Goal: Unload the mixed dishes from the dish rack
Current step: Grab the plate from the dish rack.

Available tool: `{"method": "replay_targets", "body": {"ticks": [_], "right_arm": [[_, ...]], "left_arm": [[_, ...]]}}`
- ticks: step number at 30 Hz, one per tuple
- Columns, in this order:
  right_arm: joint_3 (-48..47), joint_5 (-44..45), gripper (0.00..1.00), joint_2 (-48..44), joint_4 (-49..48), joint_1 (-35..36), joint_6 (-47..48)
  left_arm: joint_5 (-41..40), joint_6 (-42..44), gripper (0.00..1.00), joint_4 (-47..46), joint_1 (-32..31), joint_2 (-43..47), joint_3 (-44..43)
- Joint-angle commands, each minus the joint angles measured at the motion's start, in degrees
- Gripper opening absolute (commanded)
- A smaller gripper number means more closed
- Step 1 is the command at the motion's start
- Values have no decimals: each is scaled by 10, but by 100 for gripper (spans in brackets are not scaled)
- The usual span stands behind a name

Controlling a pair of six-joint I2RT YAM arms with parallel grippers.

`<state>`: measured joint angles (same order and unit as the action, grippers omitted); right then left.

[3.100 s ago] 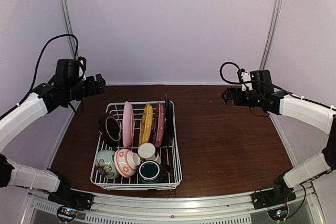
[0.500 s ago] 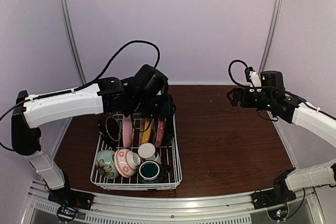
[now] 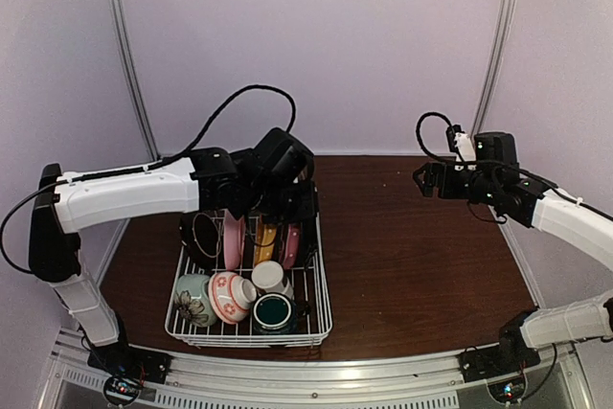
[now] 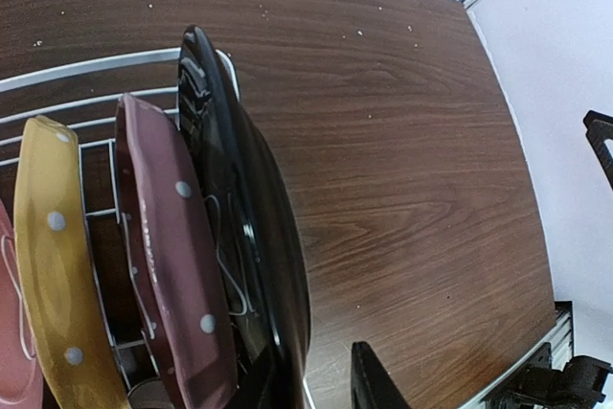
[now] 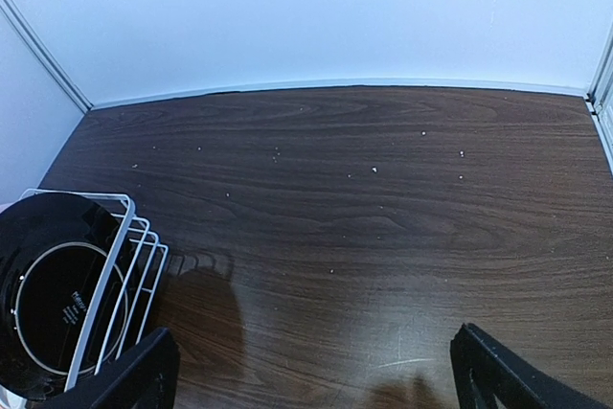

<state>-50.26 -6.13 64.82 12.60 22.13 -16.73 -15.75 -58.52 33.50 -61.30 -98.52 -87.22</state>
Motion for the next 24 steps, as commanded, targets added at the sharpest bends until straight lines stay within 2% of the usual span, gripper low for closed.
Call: {"method": "replay_targets", "body": {"ticks": [1,6,14,24], "right_arm": [[8,4,100,-7,-11,1,-8],[11,4,100,-7,-13,1,-9],[12,4,100,-4,-15,1,-8],[10,-10,100,10,-29,1,-17]], "left_arm": [[5,-10,24,-12,2,-13,13],[24,-7,18,-28,11,-11,28],[39,15,0,-55,13,-3,41],[32,58,0,-78,13,36,50]]}}
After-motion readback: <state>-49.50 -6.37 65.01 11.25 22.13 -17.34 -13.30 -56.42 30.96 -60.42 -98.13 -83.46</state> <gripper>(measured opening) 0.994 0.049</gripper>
